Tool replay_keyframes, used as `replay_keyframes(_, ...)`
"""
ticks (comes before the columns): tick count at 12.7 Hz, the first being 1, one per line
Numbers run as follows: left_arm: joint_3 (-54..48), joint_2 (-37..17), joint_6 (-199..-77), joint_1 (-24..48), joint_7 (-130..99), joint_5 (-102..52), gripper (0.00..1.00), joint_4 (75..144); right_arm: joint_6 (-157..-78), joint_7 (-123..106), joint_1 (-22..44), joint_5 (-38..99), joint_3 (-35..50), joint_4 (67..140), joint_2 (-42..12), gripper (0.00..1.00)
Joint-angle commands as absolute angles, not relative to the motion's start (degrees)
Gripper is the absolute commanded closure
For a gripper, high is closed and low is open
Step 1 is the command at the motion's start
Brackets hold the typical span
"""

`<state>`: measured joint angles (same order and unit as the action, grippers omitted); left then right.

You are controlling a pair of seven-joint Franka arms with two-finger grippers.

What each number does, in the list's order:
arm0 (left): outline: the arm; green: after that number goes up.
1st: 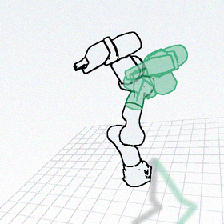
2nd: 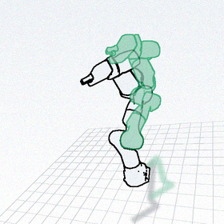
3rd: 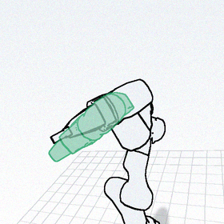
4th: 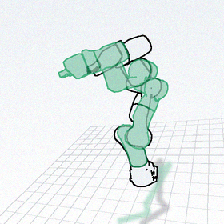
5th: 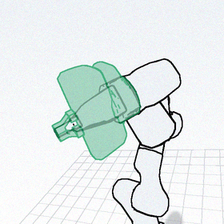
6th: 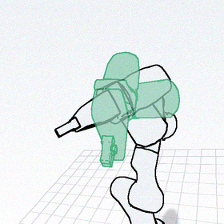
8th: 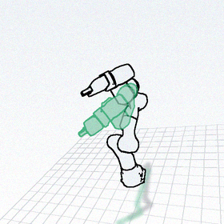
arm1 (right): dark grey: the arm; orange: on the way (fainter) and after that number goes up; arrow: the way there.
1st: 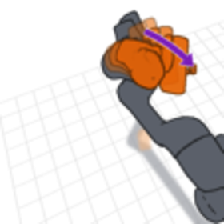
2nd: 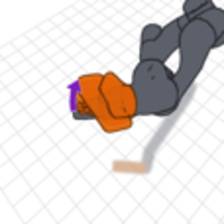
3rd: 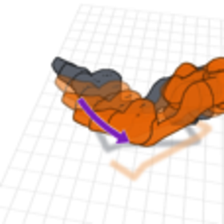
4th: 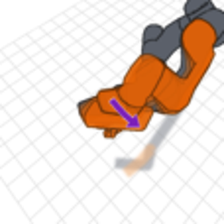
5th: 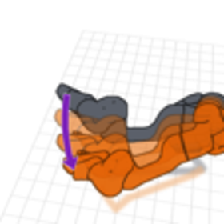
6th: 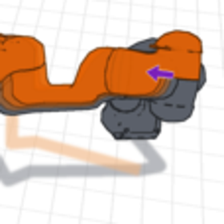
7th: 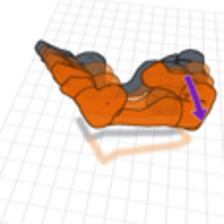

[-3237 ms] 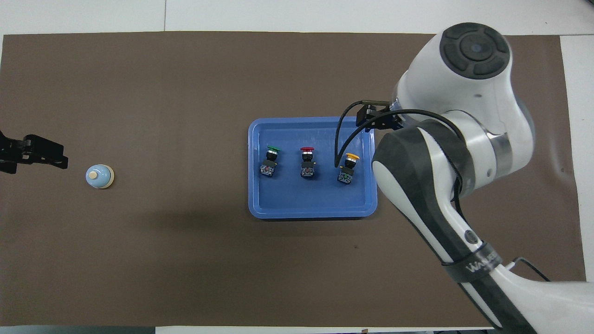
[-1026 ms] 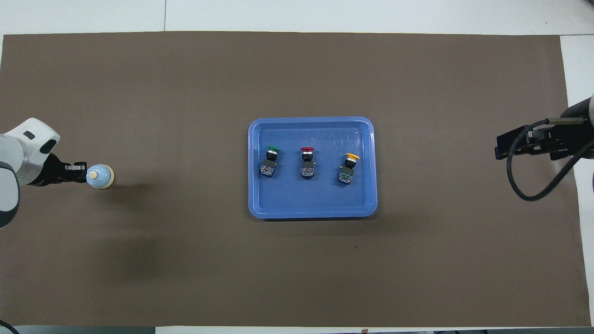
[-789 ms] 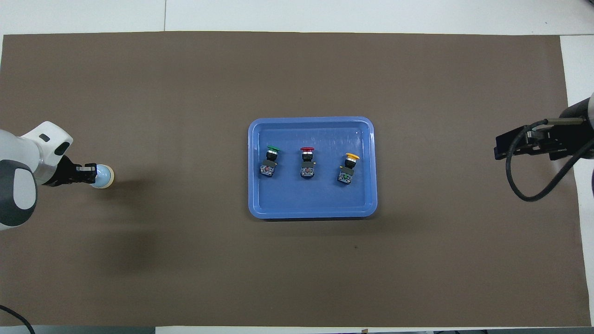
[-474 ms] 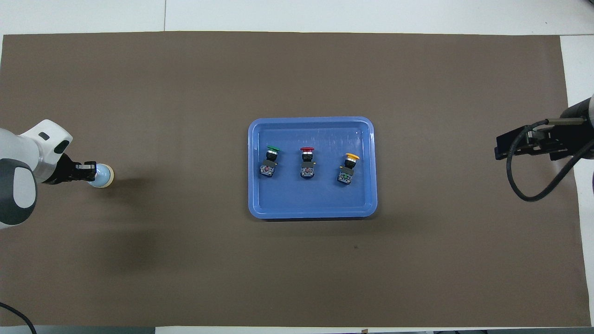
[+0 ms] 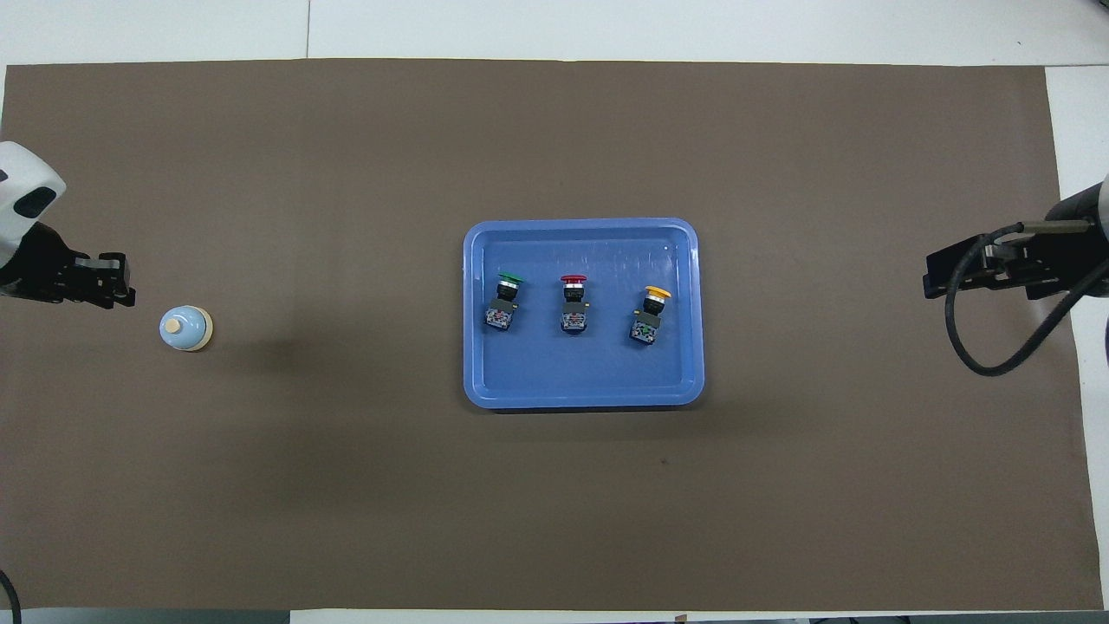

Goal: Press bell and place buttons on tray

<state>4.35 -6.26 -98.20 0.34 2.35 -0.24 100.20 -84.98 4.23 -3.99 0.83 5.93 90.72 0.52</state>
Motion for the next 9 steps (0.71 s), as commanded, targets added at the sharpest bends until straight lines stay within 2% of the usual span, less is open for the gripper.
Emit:
replay_keyframes(1,4.5,-2.4,-91.9,1.3,1.5,-0.2,0.00,96.9,-85.6,3.2,-4.1,0.3,5.8,91.9,1.6,0.00)
replay_keyframes(2,4.3,-0.9,-89.8,1.3,1.5,-0.3,0.00,96.7,-85.6,3.2,-4.1,0.3,5.8,91.9,1.6,0.00)
replay_keyframes(5,4.4,-1.6,-81.9,1.2,1.6,-0.4,0.00,91.4,-85.6,3.2,-4.1,0.3,5.8,91.9,1.6,0.00)
replay_keyframes(9,4.3,-1.4,-81.7,1.3,1.6,-0.4,0.00,90.9,-85.6,3.2,-4.1,0.3,5.8,91.9,1.6,0.00)
